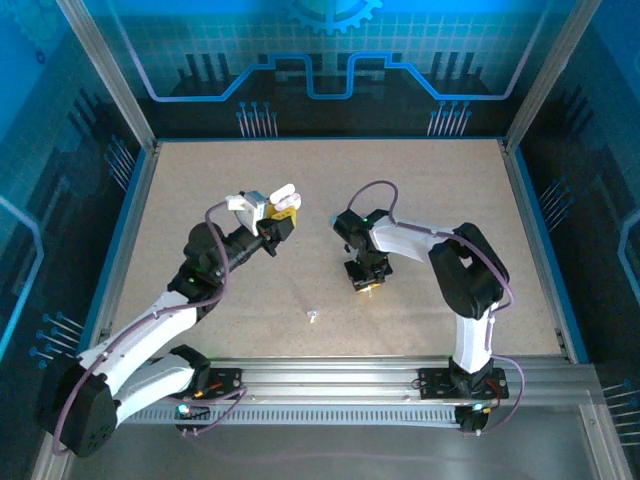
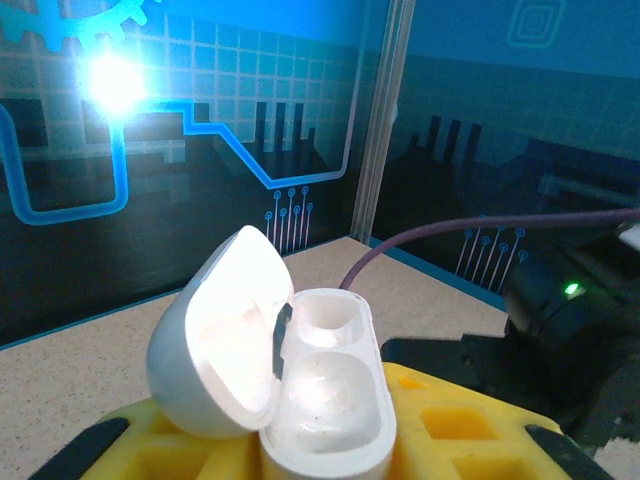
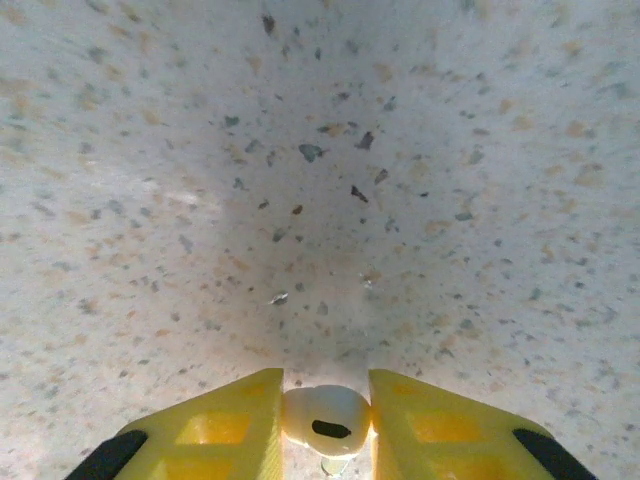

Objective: Insert wireless bluetooth earbuds into charging case

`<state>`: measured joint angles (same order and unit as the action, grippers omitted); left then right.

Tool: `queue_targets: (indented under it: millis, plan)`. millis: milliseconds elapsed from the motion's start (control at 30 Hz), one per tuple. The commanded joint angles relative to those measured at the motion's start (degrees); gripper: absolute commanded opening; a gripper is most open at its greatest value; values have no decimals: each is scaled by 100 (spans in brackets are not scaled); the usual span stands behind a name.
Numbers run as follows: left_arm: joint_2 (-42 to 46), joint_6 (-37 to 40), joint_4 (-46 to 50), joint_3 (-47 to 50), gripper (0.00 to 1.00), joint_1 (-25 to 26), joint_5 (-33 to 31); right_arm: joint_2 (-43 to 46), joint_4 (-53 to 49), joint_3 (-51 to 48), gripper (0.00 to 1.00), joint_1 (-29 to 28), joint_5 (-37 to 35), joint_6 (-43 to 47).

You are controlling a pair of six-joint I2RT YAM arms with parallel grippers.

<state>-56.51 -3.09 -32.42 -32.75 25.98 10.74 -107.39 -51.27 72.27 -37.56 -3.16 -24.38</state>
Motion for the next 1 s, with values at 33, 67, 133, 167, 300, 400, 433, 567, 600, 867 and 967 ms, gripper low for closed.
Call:
queue_targets:
  millis: [33,67,133,167,300,400,433,567,600,867,967]
  plan:
    - [-69,-58,-177,-127,30,-50,188,647,12,83,25,124,79,-83]
    - [-87,-76,-190,-133,30,-56,199,751,-1,110,25,142,68,-76]
    - [-127,-106,-211,-143,30,-53,218,994,-5,164,26,153,11,-71]
    - [-161,-136,-231,-147,30,-49,236,1147,9,211,26,161,-22,-56]
    - [-334,-289,-340,-212,30,-48,381,1877,222,453,26,159,-186,114]
    - [-540,-462,-514,-274,30,-7,569,2451,629,683,27,144,-274,391]
    - [-621,-491,-591,-297,30,31,614,2636,826,753,27,121,-326,493]
    - [-876,-573,-771,-387,30,205,687,3160,1694,956,28,77,-414,808]
    - [-926,-592,-821,-406,30,243,693,3218,1851,987,28,61,-401,864]
    - [-1185,-654,-991,-581,30,426,893,3071,2546,1350,29,-97,155,1045]
    - [-1213,-690,-1014,-606,30,447,951,2955,2619,1370,29,-157,295,1045]
